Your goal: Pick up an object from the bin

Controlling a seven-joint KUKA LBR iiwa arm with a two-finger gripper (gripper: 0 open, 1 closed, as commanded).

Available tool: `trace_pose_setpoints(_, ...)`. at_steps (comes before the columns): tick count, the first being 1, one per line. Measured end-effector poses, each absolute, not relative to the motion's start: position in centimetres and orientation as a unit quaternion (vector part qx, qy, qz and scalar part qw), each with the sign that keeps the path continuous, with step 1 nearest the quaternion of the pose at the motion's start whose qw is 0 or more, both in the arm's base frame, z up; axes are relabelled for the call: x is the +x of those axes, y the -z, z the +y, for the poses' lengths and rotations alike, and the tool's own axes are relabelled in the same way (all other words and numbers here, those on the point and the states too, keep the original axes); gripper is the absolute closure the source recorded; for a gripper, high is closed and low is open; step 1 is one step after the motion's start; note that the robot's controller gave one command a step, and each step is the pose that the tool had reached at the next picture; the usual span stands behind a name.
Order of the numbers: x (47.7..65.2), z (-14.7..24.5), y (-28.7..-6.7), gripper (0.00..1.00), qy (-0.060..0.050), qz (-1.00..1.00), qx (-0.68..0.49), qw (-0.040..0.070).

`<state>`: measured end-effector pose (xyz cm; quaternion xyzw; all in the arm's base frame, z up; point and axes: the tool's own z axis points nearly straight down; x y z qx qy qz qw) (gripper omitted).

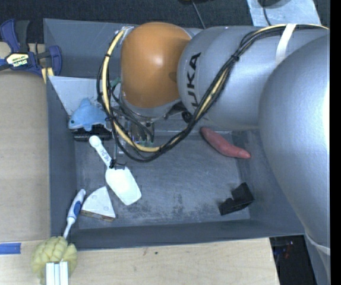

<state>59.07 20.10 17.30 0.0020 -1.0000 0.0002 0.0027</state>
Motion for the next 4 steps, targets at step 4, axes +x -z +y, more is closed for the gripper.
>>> trace_pose_setpoints(4, 59.2, 15.3, -10.0, 0.0, 0.0, -0.977, -0.214, 0.0)
